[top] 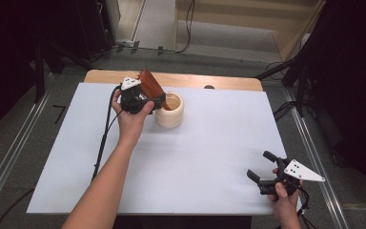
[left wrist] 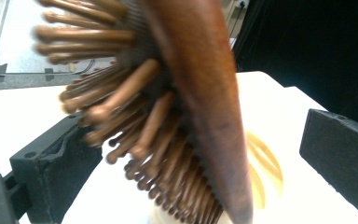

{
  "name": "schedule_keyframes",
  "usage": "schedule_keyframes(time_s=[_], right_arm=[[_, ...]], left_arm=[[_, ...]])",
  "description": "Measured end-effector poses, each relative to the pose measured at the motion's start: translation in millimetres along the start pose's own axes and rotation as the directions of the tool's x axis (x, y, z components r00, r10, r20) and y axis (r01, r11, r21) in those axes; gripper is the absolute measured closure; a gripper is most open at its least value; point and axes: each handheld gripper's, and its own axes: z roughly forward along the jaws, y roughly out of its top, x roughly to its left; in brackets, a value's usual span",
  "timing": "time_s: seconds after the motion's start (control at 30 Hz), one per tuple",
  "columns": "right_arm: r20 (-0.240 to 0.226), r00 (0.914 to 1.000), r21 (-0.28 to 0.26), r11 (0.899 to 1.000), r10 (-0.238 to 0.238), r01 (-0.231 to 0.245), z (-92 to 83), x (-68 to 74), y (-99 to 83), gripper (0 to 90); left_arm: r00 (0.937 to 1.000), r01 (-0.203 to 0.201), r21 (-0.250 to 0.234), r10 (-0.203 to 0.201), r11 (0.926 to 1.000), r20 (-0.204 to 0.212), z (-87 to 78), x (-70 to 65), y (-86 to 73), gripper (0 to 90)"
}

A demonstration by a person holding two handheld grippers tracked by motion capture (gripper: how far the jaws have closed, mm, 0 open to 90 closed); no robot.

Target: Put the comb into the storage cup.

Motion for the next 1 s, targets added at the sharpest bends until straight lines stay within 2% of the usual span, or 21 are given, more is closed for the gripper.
schedule_keyframes(time_s=[0.27,0.4,0.87,1.0], right_arm=[[0.001,1.0,0.003,1.0,-0.003,0.003,0.3,0.2,0.0,0.0],[-0.002,1.0,0.007,1.0,-0.004,0.004,0.7,0.7,0.1,0.0],[0.002,0.9999,0.013,1.0,-0.013,0.013,1.8,1.7,0.3,0.0],[0.0,0.9999,0.012,1.0,-0.014,0.014,1.8,1.6,0.3,0.0]], left_arm=[[0.9999,-0.016,0.001,0.016,0.9999,-0.005,-11.9,4.7,0.2,0.0],[0.9996,-0.029,0.01,0.029,0.9995,-0.001,-16.9,5.8,-3.7,0.0],[0.9995,-0.032,0.01,0.032,0.9994,0.001,-33.7,13.3,-20.0,0.0],[0.9987,-0.05,0.012,0.05,0.9987,0.003,-39.2,11.6,-22.9,0.0]])
